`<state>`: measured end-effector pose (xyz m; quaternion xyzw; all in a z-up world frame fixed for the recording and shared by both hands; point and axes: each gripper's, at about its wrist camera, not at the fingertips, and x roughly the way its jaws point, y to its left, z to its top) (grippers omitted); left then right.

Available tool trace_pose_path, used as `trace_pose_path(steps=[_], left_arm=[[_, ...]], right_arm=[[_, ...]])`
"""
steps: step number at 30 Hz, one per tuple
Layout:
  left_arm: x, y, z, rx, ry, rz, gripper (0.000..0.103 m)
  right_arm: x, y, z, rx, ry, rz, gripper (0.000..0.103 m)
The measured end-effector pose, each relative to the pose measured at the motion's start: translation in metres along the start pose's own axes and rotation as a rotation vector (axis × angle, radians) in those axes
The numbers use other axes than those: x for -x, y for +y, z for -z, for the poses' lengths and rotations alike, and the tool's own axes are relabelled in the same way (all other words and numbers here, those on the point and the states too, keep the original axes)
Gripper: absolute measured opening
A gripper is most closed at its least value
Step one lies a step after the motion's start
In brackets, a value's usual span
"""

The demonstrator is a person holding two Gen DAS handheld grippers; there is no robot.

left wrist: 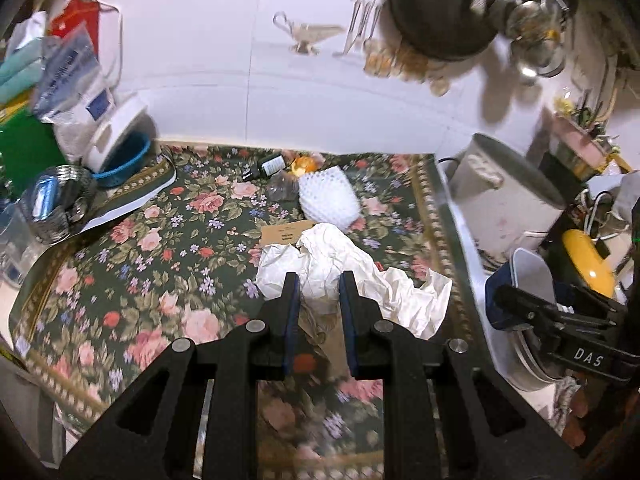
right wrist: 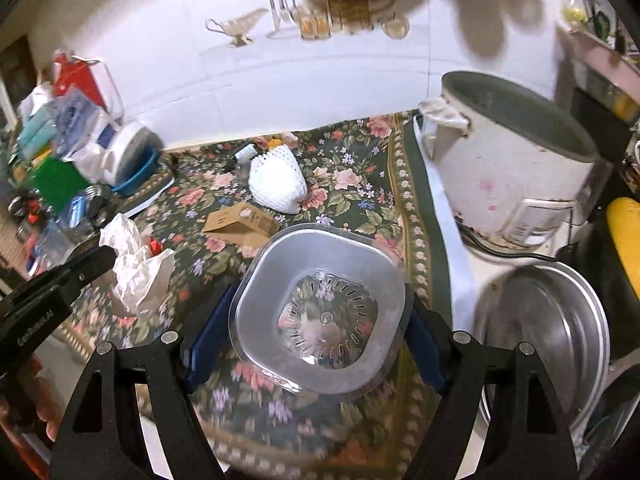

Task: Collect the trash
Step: 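Carry the tissue with the left gripper while the right gripper carries the cup toward the bin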

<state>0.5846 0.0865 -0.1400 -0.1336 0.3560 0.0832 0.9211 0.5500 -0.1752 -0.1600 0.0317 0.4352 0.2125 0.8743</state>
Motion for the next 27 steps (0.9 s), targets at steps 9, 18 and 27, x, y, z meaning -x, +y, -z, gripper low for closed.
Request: trace_pose_path(steps=[9, 18, 27], left_arm=[[0.065, -0.005, 0.032, -0.040, -0.047, 0.016, 0.019], [0.111, 0.035, 0.080, -0.105, 0.002, 0.116, 0.019], [0.167, 0.074, 0.137, -0.154, 0.035, 0.168, 0.019]], right_arm=[[0.050, 0.023, 0.038, -0.010, -0.034, -0.013, 0.077], [0.089, 0.073, 0.105, -0.120, -0.057, 0.070, 0.077], [0.118, 0.122, 0.176, -0.197, -0.044, 0.122, 0.077]])
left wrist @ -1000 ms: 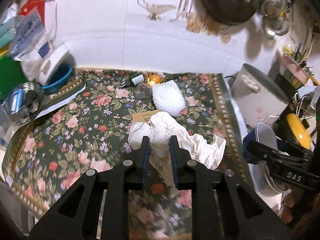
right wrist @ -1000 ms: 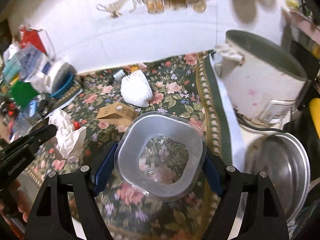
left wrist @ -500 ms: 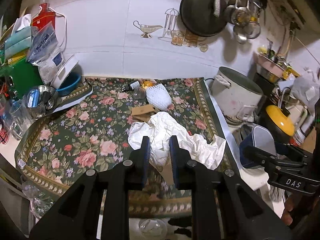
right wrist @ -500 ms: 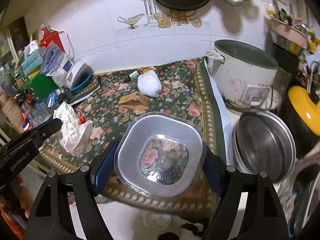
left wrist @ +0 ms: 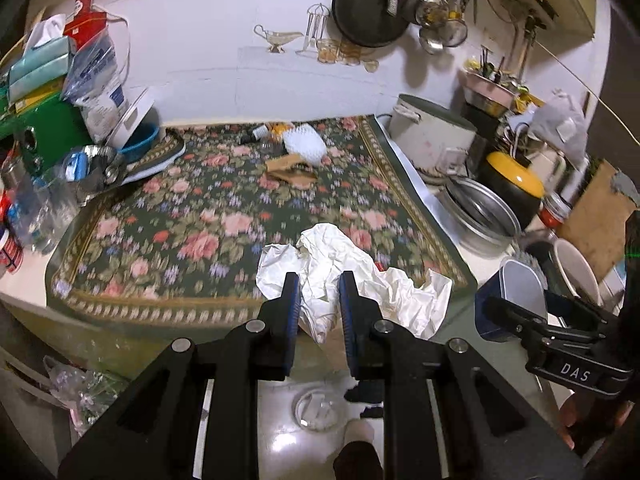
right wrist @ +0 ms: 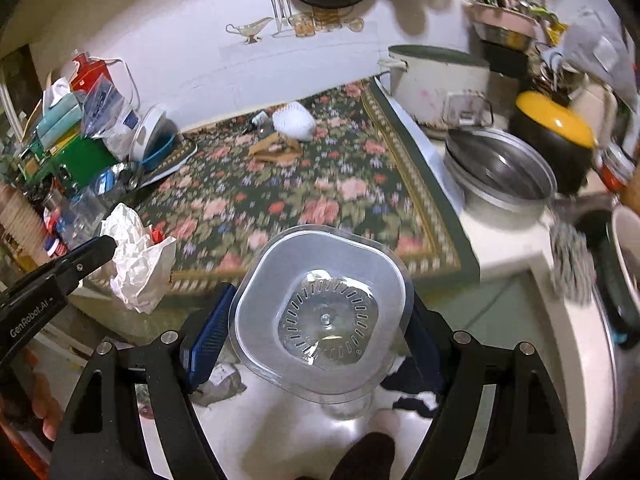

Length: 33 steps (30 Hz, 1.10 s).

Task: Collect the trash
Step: 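Carry the tissue with the left gripper while the right gripper carries the cup toward the bin, then open the right gripper over the bin while the left gripper releases the tissue into it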

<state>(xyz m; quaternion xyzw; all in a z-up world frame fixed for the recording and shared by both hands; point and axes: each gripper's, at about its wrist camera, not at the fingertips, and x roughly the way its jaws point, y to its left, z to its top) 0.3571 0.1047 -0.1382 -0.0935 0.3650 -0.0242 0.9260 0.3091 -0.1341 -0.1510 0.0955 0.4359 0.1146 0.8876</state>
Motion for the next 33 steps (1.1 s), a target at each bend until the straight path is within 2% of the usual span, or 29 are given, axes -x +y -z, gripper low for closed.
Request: trace_pose_path(steps=[6, 7, 13, 20, 25, 28, 31, 33], left_arm=[[0.012, 0.004, 0.035, 0.015, 0.070, 0.002, 0.019], [0.011, 0.004, 0.041, 0.017, 0.080, -0.002, 0.019], [-0.013, -0.002, 0.082, 0.046, 0.147, -0.017, 0.019], [-0.085, -0.010, 0.149, 0.114, 0.240, -0.069, 0.019], [-0.138, -0.007, 0.203, 0.189, 0.264, -0.110, 0.019], [-0.176, 0.000, 0.241, 0.234, 0.294, -0.132, 0.019], [-0.205, 0.008, 0.272, 0.239, 0.317, -0.163, 0.019], [-0.224, 0.013, 0.289, 0.243, 0.340, -0.159, 0.019]], right_arm=[[0.011, 0.005, 0.034, -0.008, 0.070, 0.015, 0.078], [0.012, 0.005, 0.040, -0.004, 0.061, 0.021, 0.078], [-0.012, -0.009, 0.071, 0.004, 0.123, 0.027, 0.078], [-0.079, -0.046, 0.111, 0.035, 0.223, 0.011, 0.078], [-0.146, -0.073, 0.146, 0.055, 0.285, -0.019, 0.078], [-0.190, -0.085, 0.169, 0.057, 0.325, -0.042, 0.074], [-0.229, -0.094, 0.190, 0.059, 0.376, -0.061, 0.073], [-0.244, -0.101, 0.199, 0.059, 0.375, -0.054, 0.073]])
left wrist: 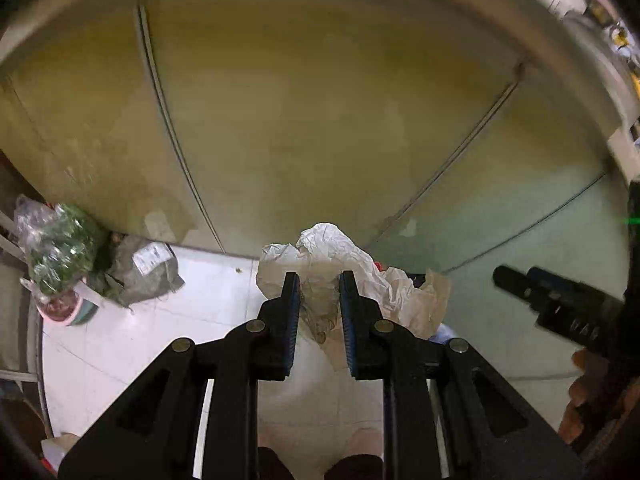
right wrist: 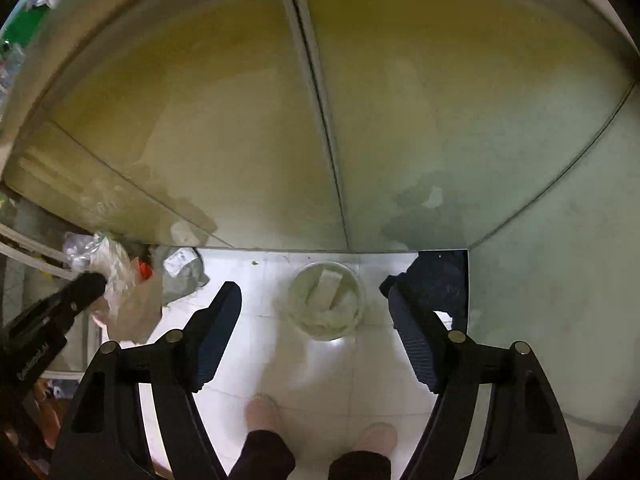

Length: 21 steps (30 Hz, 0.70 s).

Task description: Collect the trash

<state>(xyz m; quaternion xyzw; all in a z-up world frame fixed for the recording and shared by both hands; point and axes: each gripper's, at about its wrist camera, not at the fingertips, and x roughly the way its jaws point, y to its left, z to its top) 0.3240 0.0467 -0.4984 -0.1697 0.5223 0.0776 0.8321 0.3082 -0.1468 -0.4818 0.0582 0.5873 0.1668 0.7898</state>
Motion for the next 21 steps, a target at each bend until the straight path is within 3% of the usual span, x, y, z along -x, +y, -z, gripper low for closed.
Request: trace_pose_path(steps=[6, 14, 18, 21], left_arm=[[-0.064, -0.005, 0.017, -0.008, 0.061, 0.027, 0.019], [-0.152, -0.035, 0.024, -0.044, 0.140, 0.084, 0.023], [-0.179, -0.038, 0.026, -0.039, 0.188, 0.105, 0.038], [-0.187, -0.039, 0.026, -0.038, 0.212, 0.088, 0.040]], right_arm=[[-0.026, -0.025, 0.009, -0.034, -0.012, 0.031, 0.073], [-0.024, -0.038, 0.008, -0.028, -0.033, 0.064, 0.073], [-0.020, -0.042, 0.006, -0.024, -0.045, 0.061, 0.073], [-0.016, -0.043, 0.006, -0.030, -0.049, 0.056, 0.073]])
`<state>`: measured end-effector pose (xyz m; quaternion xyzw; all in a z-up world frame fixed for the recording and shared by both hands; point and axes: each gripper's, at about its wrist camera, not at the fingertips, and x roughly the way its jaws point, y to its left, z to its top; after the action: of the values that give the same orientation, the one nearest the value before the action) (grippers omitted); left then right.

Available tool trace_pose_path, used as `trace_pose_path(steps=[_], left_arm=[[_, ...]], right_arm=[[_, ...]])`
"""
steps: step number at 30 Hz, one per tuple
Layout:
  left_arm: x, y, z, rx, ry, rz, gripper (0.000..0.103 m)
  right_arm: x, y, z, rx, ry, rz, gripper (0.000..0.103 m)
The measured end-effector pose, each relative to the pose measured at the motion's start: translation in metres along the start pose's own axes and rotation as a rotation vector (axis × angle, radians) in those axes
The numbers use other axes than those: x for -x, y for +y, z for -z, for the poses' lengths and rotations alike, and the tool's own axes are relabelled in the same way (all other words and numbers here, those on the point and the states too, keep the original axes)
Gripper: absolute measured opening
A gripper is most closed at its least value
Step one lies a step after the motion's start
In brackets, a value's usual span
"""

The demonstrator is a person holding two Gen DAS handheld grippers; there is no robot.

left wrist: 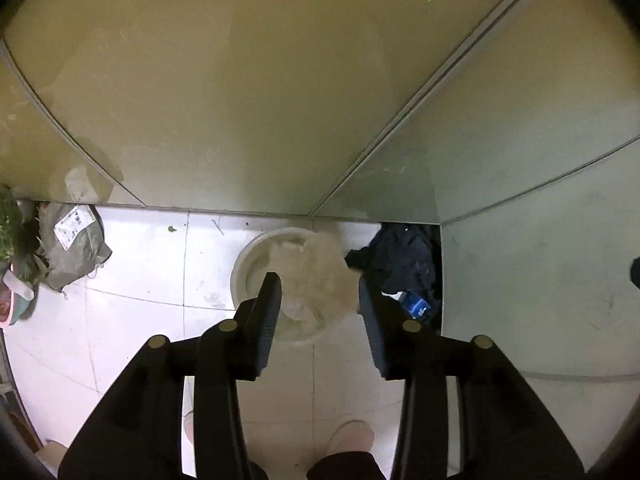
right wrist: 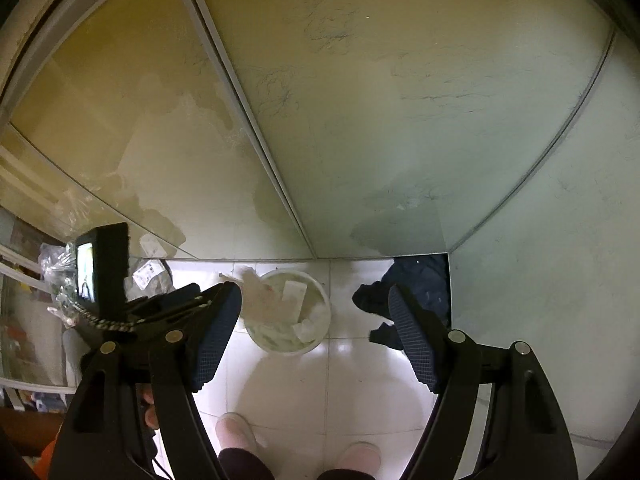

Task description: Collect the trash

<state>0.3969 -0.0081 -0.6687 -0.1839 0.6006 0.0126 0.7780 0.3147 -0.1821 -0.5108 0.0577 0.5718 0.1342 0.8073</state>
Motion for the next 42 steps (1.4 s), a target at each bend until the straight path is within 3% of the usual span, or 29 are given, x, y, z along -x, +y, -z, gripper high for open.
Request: trace_pose_path(steps=[7, 11, 21, 29, 32, 37, 42], left_arm=[[0.028, -0.008, 0.002, -0.019, -0.003, -0.007, 0.040], [0.076, -0.009, -0.001, -0.043, -0.038, -0.009, 0.040], [0.275, -0.028, -0.033, -0.084, -0.224, 0.010, 0.040], [0.448, -0.038, -0.058, -0.155, -0.434, 0.028, 0.046], [0.499, -0.039, -0.063, -0.192, -0.504, 0.029, 0.051], [0.582, -0.033, -0.062, -0.257, -0.643, -0.001, 0.071], [0.618, -0.032, -0.064, -0.291, -0.717, 0.009, 0.091]], right_arm=[[0.019, 0.004, -0.008, -0.009, -0.012, -0.014, 0.073], [0.042, 0.011, -0.019, -0.006, -0.035, -0.022, 0.073], [0.161, 0.051, -0.058, 0.031, -0.119, -0.012, 0.073], [0.276, 0.087, -0.086, 0.048, -0.279, 0.045, 0.073], [0.316, 0.100, -0.092, 0.024, -0.349, 0.064, 0.073], [0.368, 0.120, -0.098, 0.003, -0.481, 0.089, 0.075], [0.407, 0.129, -0.100, -0.010, -0.591, 0.103, 0.083]])
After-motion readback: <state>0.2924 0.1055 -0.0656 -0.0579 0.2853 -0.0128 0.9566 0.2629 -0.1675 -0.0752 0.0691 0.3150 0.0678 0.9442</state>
